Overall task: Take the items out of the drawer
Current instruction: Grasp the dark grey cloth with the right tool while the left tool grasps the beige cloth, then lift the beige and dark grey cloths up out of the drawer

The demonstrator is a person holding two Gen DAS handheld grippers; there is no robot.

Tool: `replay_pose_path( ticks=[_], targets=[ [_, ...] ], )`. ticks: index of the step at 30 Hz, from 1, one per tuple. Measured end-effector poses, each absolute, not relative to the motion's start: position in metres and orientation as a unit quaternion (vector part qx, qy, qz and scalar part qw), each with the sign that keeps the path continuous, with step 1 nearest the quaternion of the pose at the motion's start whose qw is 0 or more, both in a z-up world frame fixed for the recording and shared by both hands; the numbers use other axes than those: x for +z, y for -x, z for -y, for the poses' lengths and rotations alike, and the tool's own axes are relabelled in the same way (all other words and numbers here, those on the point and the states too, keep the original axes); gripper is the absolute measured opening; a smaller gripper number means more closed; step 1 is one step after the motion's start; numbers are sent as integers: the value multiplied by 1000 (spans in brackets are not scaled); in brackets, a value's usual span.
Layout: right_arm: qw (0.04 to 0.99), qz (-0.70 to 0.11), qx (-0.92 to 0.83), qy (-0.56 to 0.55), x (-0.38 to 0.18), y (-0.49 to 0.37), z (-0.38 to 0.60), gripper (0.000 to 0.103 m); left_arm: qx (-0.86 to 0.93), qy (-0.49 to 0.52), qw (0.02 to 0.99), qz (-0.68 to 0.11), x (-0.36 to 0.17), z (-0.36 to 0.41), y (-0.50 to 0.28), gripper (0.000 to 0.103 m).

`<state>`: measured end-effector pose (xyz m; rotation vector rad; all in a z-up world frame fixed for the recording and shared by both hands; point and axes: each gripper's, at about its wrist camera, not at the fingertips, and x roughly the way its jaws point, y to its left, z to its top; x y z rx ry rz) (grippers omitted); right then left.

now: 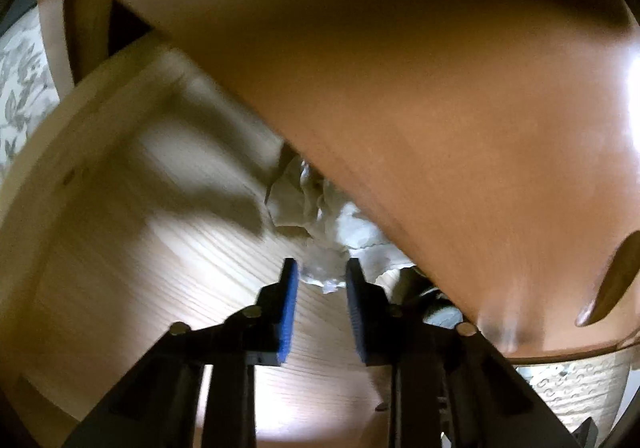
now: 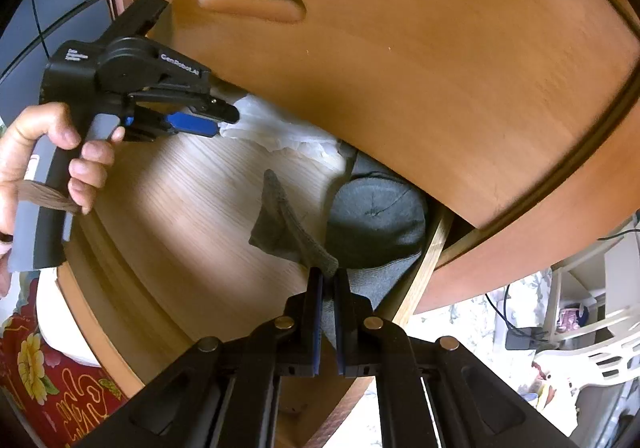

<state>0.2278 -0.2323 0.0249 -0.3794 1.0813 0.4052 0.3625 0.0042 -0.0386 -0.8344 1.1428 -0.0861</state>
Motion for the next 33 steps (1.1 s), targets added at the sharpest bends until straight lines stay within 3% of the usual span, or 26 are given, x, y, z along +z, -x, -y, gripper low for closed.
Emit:
replay_pose_path(
  ticks=[6, 33],
  targets=[
    [821, -510, 189, 174, 23, -228, 233, 6, -44, 396, 753, -524, -44, -7, -354, 5],
    [856, -477, 156, 121, 79, -179, 227, 6, -85, 324, 806, -488, 63, -33, -269, 4]
  ],
)
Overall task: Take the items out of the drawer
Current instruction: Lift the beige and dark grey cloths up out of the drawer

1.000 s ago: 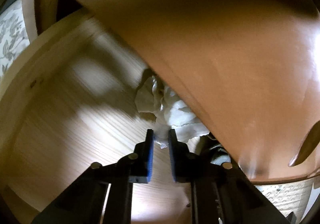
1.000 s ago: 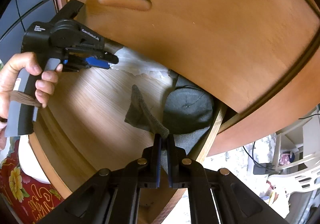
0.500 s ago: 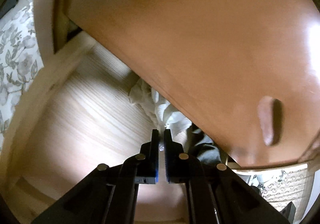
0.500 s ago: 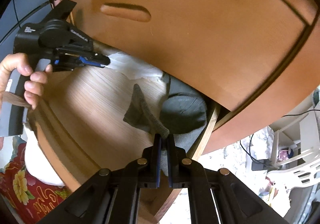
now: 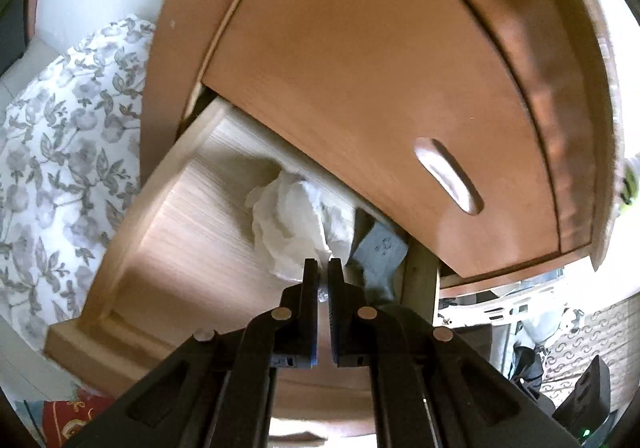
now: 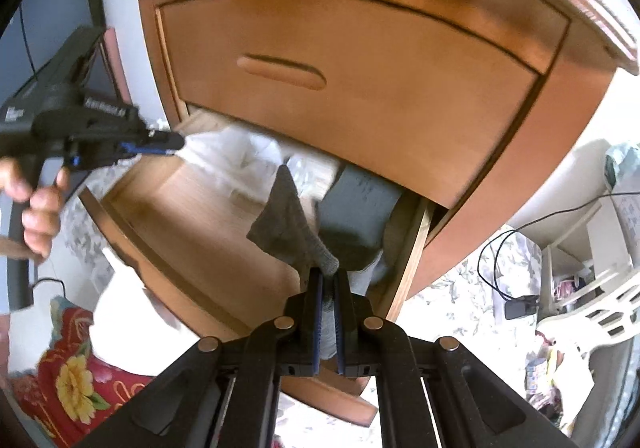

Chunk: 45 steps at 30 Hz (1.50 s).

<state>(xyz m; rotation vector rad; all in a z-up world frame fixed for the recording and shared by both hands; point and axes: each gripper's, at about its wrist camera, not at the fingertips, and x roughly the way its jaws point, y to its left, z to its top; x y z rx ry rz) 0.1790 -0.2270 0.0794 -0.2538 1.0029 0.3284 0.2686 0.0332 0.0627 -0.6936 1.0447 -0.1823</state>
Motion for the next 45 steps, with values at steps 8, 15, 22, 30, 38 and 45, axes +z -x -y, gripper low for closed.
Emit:
replay_pose_path(
  ticks=[8, 15, 22, 30, 38, 45],
  targets=[
    [874, -460, 132, 79, 94, -181, 227, 6, -90, 306, 826, -465, 94, -39, -259, 4],
    [892, -433, 120, 54, 123, -173, 226, 6, -111, 281, 856, -420, 140, -41, -232, 3],
    [915, -380, 123, 57, 171, -146, 217, 6, -138, 254, 887, -361, 188, -51, -198, 3],
    [943, -306, 119, 50, 233, -97, 214, 6, -169, 219, 920, -276, 254, -59, -144, 3],
    [962, -234, 127, 64, 291, -37, 202, 6, -208, 192, 934, -217, 304, -60, -85, 3],
    [968, -197, 135, 76, 319, 8, 194, 6, -233, 173, 936, -200, 319, -58, -45, 3]
  ],
)
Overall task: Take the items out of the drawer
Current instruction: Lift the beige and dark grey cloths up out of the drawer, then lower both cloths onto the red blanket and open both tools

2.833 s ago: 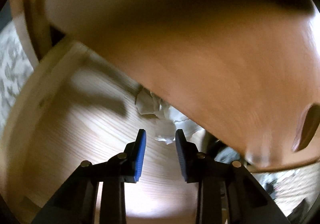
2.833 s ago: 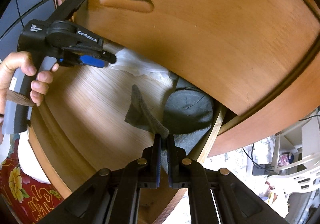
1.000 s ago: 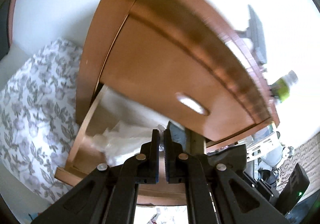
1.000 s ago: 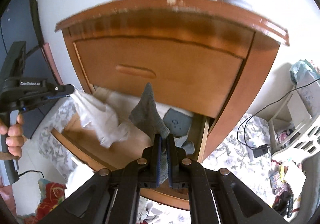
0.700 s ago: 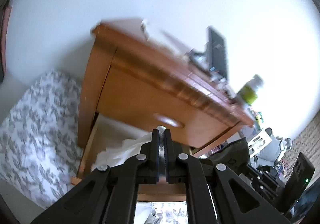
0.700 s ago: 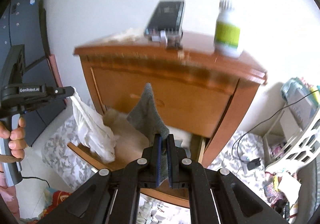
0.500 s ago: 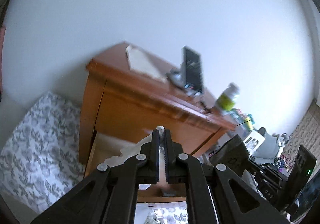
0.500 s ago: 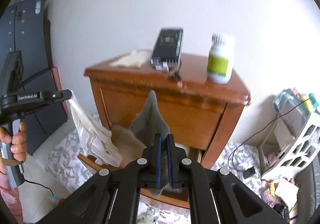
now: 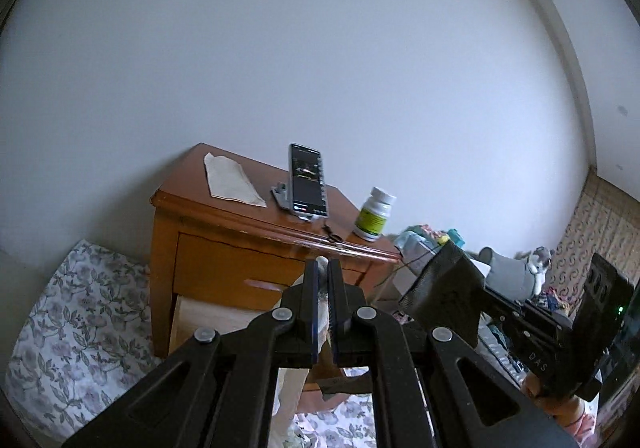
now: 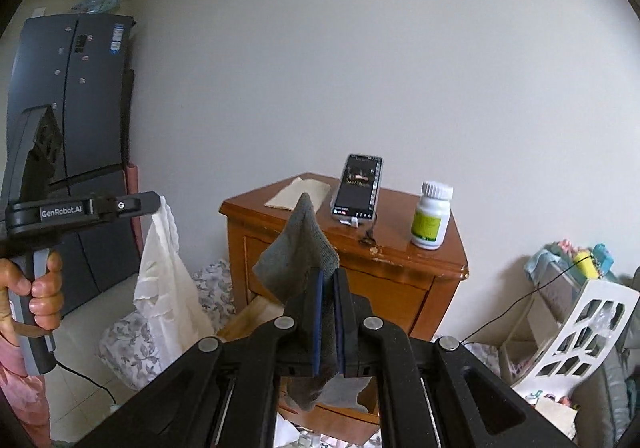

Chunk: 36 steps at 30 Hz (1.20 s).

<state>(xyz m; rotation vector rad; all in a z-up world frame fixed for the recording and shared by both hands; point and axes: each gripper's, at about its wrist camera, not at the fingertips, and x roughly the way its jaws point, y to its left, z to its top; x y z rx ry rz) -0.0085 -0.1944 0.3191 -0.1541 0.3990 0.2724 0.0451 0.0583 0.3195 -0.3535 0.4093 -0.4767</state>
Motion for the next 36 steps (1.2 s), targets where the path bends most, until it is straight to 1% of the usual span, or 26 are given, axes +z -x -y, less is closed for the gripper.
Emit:
replay_pose_path(
  ticks=[9, 12, 15, 22, 26, 33, 36],
  targets=[
    [972, -163, 144, 87, 339, 50, 188, 6, -247, 160, 933, -209, 312, -52, -25, 4],
    [971, -166, 147, 92, 337, 54, 185, 6, -250, 152, 930, -221, 303, -46, -26, 4],
    [967, -185, 151, 93, 325, 50, 182, 6, -253, 147, 925, -240, 290, -40, -30, 4],
    [947, -256, 162, 104, 276, 24, 168, 6, -258, 135, 910, -296, 247, -21, -47, 4],
    [932, -303, 167, 107, 240, 6, 160, 6, -252, 126, 898, -339, 213, -10, -61, 4],
    [892, -406, 177, 91, 158, -26, 150, 6, -215, 120, 869, -430, 132, 1, -91, 4],
    [877, -440, 175, 82, 131, -38, 150, 6, -191, 114, 861, -458, 104, 1, -98, 4]
  ],
)
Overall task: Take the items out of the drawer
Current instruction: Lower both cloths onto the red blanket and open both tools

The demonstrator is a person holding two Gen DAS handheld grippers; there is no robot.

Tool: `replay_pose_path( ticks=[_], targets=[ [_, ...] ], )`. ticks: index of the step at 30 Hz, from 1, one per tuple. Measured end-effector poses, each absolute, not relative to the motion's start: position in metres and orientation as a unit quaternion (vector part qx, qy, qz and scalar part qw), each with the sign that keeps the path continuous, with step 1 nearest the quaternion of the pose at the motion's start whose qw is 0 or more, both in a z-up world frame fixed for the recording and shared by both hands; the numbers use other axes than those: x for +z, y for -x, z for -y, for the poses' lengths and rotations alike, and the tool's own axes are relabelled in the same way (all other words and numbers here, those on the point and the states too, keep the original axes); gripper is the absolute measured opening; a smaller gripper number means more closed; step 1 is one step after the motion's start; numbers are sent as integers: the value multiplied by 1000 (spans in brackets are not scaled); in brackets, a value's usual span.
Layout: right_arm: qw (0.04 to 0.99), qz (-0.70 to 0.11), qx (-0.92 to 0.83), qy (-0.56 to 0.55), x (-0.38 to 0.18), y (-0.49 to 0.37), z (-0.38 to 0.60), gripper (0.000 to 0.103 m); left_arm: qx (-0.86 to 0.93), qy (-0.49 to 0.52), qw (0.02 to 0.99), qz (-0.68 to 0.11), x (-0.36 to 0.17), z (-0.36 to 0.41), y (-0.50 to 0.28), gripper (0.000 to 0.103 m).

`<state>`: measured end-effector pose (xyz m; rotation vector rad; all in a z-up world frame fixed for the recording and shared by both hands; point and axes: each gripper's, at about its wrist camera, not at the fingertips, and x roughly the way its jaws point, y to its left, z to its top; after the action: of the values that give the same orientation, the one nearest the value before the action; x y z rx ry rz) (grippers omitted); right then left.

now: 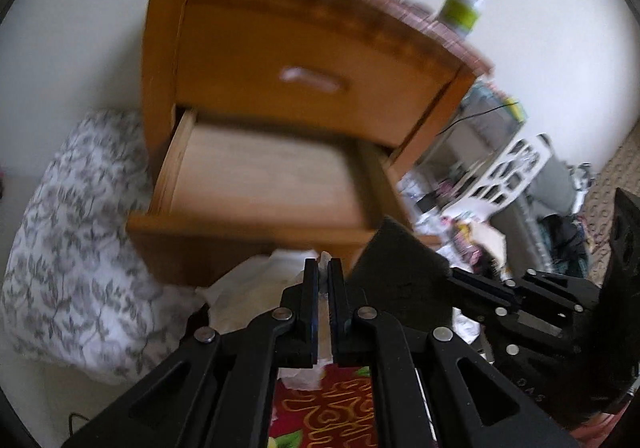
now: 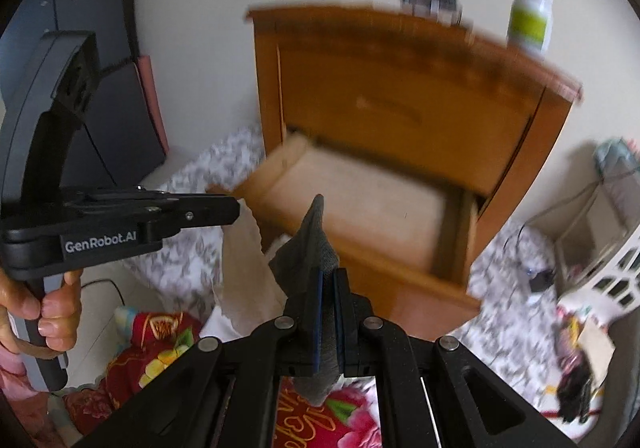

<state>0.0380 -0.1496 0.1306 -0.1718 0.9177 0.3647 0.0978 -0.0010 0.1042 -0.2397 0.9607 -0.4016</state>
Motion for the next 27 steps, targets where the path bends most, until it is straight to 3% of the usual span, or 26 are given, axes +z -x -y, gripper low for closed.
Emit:
replay_pose_path(
  ticks=[11, 27],
  targets=[
    [831, -529, 162, 51, 58, -62, 159, 6, -134, 104, 835, -523, 38, -1, -121, 4],
    [782, -600, 162, 49, -18, -87, 147, 6, -102, 76, 793, -596, -37, 2, -144, 5]
  ],
)
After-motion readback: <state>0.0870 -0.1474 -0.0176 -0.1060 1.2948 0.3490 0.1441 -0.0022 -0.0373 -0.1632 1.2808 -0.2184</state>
